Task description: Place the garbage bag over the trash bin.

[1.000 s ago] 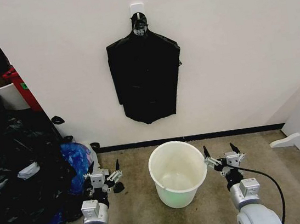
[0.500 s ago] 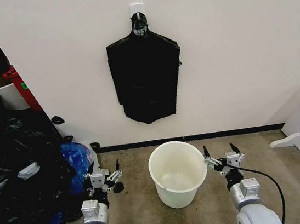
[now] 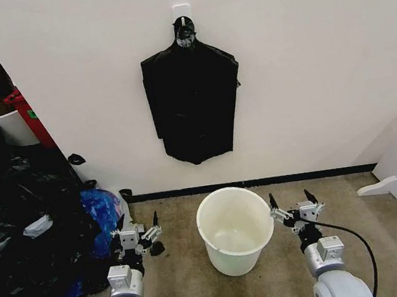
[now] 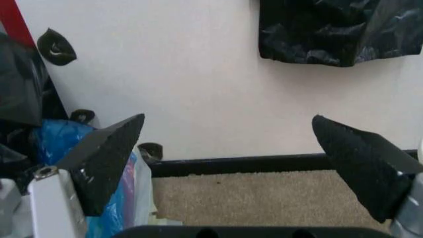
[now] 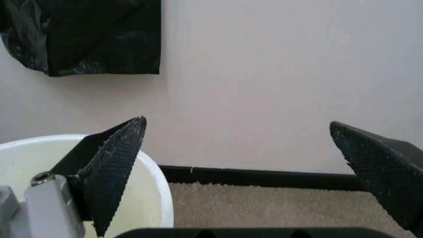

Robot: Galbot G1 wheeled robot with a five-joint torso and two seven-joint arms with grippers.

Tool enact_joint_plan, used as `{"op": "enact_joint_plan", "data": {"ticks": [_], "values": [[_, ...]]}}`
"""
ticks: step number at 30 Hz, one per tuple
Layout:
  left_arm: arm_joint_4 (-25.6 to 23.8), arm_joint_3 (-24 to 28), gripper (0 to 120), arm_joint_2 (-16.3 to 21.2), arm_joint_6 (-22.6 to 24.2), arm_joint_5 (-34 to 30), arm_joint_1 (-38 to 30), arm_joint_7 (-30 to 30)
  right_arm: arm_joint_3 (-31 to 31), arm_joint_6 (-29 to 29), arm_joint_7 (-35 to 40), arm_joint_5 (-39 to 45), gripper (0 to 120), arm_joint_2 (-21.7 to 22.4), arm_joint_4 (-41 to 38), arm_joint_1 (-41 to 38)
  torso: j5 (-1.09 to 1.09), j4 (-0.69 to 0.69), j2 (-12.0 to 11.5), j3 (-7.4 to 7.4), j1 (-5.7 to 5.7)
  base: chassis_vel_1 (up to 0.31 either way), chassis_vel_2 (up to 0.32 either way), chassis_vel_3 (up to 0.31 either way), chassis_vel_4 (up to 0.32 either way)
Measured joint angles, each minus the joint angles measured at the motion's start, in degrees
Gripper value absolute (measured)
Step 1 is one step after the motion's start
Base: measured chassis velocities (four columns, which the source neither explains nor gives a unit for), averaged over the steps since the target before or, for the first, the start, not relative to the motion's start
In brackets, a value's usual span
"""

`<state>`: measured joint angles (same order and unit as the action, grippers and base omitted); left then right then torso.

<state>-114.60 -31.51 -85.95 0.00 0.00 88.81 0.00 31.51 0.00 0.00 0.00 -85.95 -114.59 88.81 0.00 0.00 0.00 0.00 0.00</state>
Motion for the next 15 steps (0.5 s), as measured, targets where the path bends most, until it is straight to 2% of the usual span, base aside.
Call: {"op": "enact_joint_plan", "data": {"ticks": [11, 15], "values": [[0.00, 0.00, 100, 0.00, 0.00, -0.01, 0.01, 0.00, -0.01, 0.04, 0.00, 0.00, 100, -0.02, -0.22, 0.14, 0.00, 0.00, 0.00, 0.00, 0.00, 0.000, 0.000, 0.000, 0.000], [-1.37, -0.21, 100, 0.35, 0.08, -0.52, 0.60, -0.02, -1.06, 1.67, 0.01, 0.88, 100, -1.24, -5.90, 3.59, 0.00, -0.01, 0.00, 0.00, 0.00, 0.000, 0.000, 0.000, 0.000]]}}
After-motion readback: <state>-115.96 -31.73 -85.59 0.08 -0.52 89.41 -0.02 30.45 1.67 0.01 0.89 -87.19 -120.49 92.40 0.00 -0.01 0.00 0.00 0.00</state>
